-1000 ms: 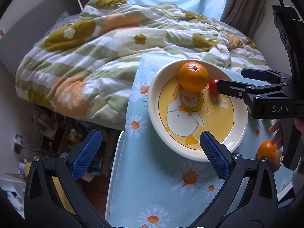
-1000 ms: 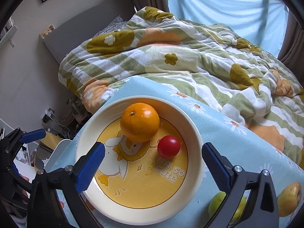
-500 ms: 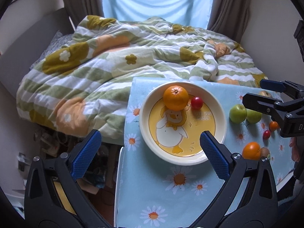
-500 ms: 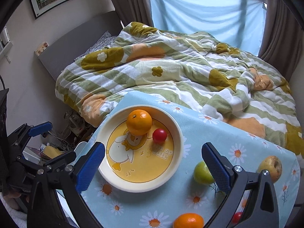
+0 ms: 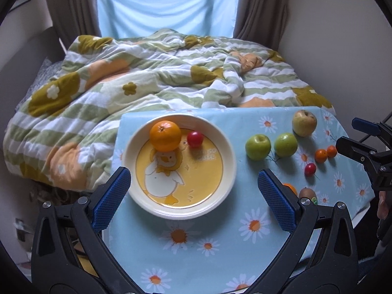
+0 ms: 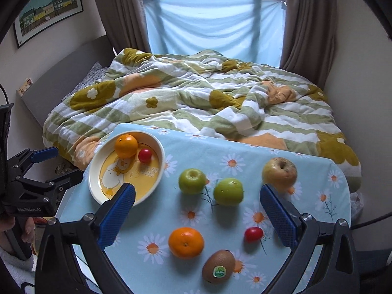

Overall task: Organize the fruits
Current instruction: 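Lift both grippers away from the bowl back over the fruit, then grasp the second large orange with the left gripper while the right gripper grasps a small tangerine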

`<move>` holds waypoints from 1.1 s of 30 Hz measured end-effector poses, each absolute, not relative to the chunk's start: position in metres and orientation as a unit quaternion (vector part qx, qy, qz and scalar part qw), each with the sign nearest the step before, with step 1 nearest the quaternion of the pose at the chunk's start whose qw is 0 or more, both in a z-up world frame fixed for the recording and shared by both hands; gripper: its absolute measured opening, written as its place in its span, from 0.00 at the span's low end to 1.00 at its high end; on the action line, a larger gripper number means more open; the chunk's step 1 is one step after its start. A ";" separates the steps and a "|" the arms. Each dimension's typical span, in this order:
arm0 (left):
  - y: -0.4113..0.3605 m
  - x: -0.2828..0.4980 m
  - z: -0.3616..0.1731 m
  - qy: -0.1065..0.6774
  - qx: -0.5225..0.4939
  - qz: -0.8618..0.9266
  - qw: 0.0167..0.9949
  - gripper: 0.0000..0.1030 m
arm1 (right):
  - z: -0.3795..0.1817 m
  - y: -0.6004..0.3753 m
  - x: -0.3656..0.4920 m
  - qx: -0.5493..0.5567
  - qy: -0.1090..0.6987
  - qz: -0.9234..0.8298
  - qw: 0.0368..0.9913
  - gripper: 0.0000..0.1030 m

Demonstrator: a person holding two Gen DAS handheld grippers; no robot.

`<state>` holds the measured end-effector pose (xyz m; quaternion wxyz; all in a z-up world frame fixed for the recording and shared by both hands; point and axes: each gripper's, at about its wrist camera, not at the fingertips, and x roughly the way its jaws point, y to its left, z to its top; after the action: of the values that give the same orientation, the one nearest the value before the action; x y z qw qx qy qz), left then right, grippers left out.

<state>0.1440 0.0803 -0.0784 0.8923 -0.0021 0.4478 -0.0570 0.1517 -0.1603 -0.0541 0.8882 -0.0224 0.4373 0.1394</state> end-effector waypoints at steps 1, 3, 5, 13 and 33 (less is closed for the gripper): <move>0.072 0.143 -0.078 0.448 -0.001 -0.057 0.892 1.00 | -0.055 -0.170 0.148 -0.021 0.437 0.136 0.889 0.99; 0.055 0.140 -0.079 0.450 -0.002 -0.058 0.891 1.00 | -0.055 -0.189 0.142 -0.021 0.435 0.130 0.890 0.99; 0.038 0.137 -0.081 0.453 -0.007 -0.055 0.890 1.00 | -0.055 -0.209 0.136 -0.025 0.435 0.126 0.891 0.99; -0.021 0.125 -0.100 0.469 -0.024 -0.028 0.883 1.00 | -0.070 -0.276 0.121 -0.059 0.430 0.136 0.891 0.99; -0.081 0.136 -0.192 0.526 -0.088 0.042 0.845 1.00 | -0.162 -0.304 0.163 -0.154 0.440 0.251 0.849 0.89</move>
<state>0.1359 -0.0813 -0.1916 0.8451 -0.0882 0.5256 0.0417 0.1631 -0.3043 -0.1620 0.8487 -0.1538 0.4397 0.2505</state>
